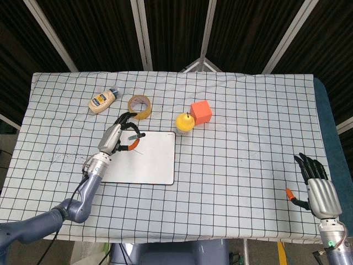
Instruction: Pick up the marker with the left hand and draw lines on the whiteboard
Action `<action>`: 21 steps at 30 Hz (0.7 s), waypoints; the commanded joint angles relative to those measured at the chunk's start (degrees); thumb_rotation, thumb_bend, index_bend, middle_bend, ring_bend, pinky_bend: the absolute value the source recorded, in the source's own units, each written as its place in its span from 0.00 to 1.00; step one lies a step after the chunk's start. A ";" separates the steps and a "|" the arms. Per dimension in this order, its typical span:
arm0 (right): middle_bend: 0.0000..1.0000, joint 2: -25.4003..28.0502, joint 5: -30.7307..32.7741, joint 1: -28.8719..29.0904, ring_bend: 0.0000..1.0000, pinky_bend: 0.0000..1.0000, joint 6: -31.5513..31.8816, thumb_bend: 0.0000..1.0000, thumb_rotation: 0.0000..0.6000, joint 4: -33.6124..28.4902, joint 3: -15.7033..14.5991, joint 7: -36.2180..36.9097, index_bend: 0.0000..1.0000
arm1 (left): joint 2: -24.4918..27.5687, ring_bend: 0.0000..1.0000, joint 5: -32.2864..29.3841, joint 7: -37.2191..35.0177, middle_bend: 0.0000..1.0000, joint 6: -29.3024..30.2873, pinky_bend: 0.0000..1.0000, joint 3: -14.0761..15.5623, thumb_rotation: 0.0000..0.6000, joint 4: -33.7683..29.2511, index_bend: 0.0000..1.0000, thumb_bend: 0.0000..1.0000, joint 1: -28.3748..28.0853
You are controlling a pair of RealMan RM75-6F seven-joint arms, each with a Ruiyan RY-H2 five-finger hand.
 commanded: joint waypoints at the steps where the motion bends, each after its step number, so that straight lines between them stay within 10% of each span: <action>1: 0.00 0.04 0.01 -0.03 0.00 0.01 0.04 0.32 1.00 0.02 0.00 0.09 0.00 | -1.37 0.00 -0.88 1.80 0.11 -0.86 0.08 0.48 1.00 -1.17 0.69 0.54 -0.53; 21: 0.00 0.36 -0.05 -0.08 0.00 0.01 0.01 0.32 1.00 0.26 -0.04 1.08 0.00 | -7.71 0.00 -4.68 10.13 0.11 -2.36 0.08 -0.60 1.00 -2.23 0.69 0.54 -4.00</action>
